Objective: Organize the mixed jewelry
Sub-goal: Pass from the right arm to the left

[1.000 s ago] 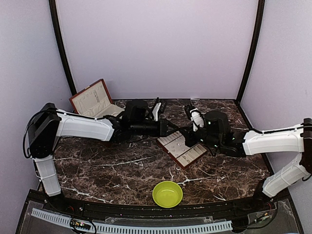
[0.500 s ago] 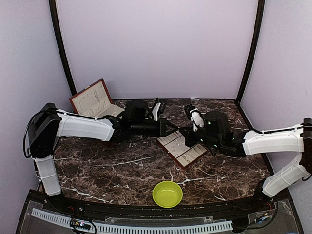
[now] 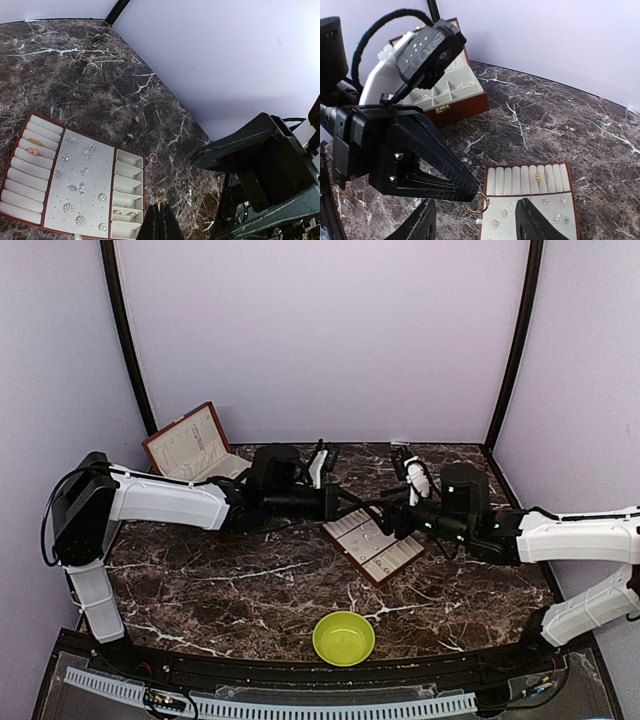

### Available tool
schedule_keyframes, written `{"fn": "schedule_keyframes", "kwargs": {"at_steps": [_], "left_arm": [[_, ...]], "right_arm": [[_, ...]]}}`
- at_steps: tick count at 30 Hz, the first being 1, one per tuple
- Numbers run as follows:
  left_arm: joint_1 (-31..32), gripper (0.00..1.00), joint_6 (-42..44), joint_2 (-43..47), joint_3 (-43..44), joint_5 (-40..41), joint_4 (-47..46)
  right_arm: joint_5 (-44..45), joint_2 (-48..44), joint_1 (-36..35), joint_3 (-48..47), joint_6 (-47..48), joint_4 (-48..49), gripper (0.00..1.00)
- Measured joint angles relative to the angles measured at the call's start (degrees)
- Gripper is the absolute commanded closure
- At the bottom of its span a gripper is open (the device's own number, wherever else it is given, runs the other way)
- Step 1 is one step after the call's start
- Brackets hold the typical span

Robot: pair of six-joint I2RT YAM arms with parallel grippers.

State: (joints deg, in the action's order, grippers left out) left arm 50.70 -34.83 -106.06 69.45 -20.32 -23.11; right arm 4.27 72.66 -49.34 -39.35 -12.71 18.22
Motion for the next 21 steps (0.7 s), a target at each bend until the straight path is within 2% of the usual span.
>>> {"fn": "schedule_keyframes", "kwargs": {"at_steps": [4,11,16,21], "left_arm": [[-0.33,1.00,1.46,1.62,-1.49,-0.96,-0.63],[-0.96,1.00,6.49,6.43,-5.64,-5.66,-3.37],[-1.05,1.00,10.40,10.47,-8.35,-10.29,-6.01],[-1.05,1.00,11.06,12.70,-10.21,-15.56,-11.78]], "right_arm": [[-6.14,-1.62,2.21,1.05,-1.68,0.87,0.42],[-23.65,-2.89,9.75,2.10,-7.89,4.70,0.47],[-33.38,-3.37,11.15,2.10,-12.41,7.58,0.51],[-39.32,-4.22,11.15,2.10,-15.37,9.86,0.55]]}}
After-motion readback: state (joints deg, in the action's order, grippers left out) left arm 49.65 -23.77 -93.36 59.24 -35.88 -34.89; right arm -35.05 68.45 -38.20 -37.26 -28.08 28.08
